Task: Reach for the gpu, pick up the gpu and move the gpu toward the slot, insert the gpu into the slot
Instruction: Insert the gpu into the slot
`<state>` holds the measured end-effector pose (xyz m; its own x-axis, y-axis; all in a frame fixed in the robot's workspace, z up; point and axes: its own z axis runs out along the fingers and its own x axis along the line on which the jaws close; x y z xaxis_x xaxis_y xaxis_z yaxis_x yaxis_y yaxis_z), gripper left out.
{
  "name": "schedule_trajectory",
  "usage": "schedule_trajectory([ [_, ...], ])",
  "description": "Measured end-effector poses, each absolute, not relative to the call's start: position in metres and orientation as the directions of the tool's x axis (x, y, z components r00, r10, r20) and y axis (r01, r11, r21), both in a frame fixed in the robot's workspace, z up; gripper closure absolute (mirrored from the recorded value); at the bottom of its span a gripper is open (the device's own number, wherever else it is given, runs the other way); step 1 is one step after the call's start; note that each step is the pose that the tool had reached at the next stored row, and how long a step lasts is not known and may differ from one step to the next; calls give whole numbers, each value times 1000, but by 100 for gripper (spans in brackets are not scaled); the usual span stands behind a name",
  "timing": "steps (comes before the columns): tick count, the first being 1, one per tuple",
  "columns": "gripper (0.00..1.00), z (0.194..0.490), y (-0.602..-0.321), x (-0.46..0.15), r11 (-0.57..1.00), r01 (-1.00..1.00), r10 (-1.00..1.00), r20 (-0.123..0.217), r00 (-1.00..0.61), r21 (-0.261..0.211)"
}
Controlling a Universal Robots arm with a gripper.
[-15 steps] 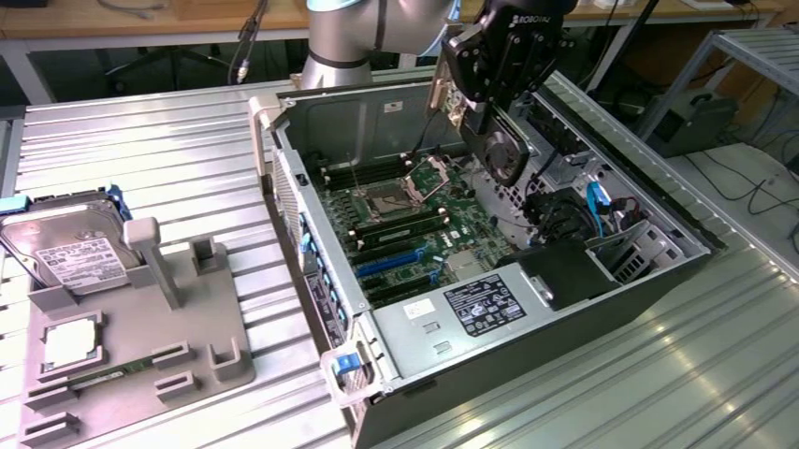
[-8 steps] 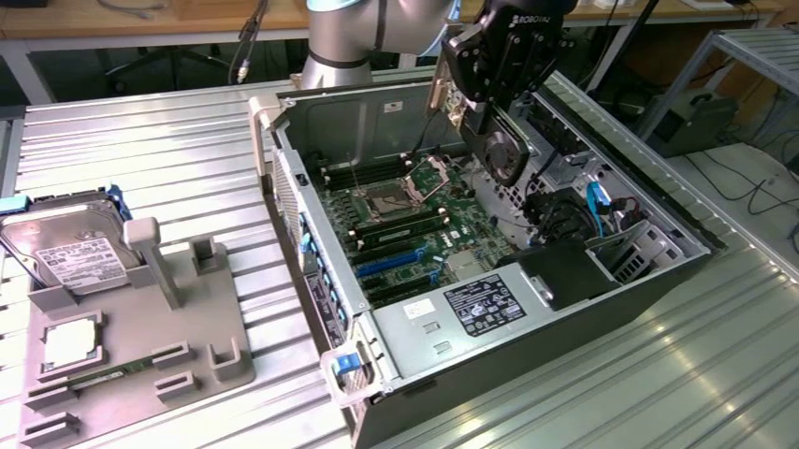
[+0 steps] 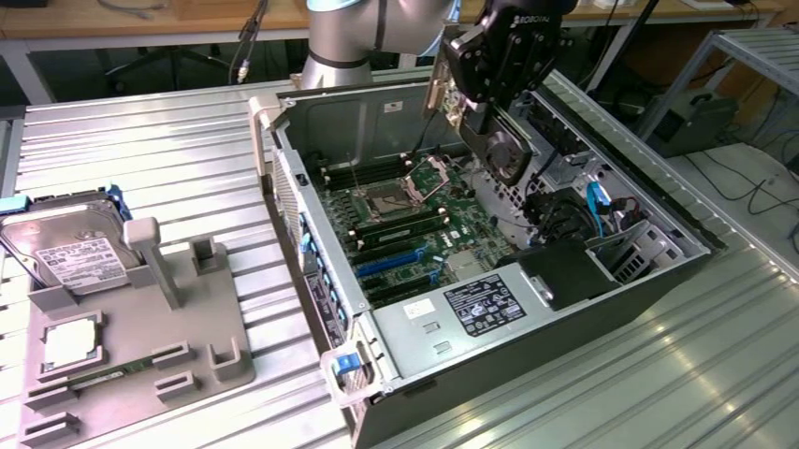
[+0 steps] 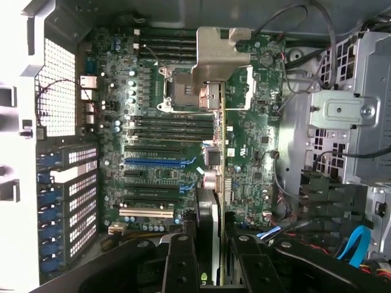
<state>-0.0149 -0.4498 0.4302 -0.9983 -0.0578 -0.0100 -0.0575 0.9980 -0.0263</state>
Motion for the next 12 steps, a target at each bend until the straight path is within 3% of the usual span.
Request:
schedule_trajectory([
  [12,73,430,-450,-15,977,-213,-213,-10,-977,-26],
])
